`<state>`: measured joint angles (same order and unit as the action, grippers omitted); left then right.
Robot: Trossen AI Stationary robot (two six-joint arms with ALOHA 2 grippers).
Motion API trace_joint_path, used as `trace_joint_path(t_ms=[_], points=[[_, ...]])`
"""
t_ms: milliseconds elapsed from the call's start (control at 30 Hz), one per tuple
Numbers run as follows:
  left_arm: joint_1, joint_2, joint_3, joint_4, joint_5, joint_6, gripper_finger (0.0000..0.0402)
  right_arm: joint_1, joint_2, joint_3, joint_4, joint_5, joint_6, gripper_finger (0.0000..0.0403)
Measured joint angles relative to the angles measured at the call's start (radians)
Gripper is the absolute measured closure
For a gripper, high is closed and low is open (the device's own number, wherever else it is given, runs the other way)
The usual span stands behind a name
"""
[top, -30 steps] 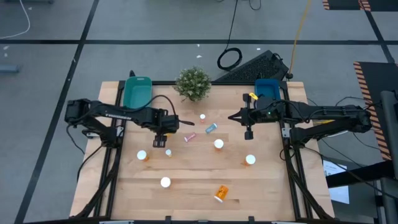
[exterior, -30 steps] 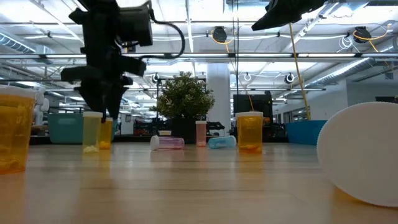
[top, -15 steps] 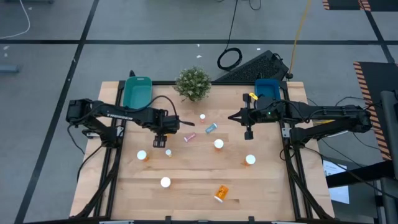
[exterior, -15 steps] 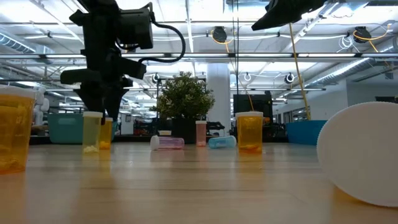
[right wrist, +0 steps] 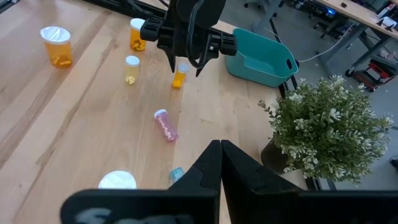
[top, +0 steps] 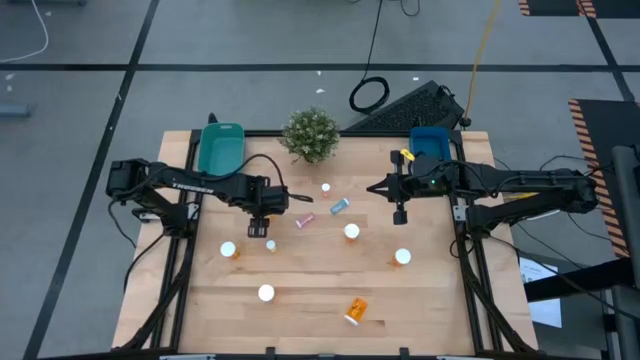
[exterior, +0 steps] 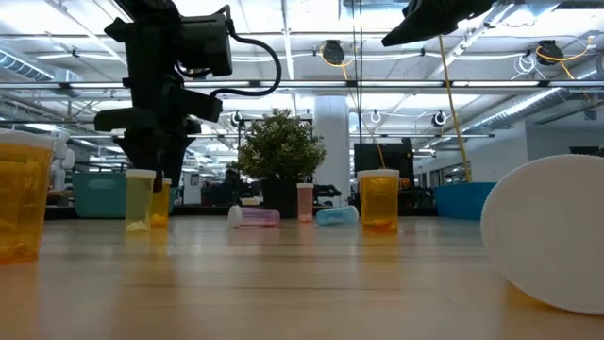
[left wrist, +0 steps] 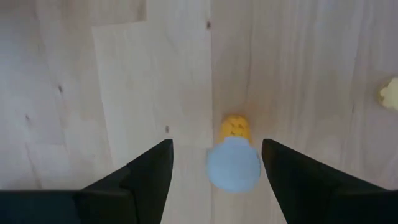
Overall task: Pick and place medicine bottles into bin by pill shape (circle, oval)
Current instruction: Put the small orange pill bottle into the green bin
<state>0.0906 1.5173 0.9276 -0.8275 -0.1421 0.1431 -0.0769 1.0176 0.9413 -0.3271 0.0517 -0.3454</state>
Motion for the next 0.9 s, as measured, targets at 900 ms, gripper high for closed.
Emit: trace_joint_path(t_ms=[900], points=[[-0.001, 0.0, 0.0, -0.014, 0.02, 0.001, 0.0277, 0.0, 0.0, 0.0, 0.0, 0.0, 0.0, 0.0403]])
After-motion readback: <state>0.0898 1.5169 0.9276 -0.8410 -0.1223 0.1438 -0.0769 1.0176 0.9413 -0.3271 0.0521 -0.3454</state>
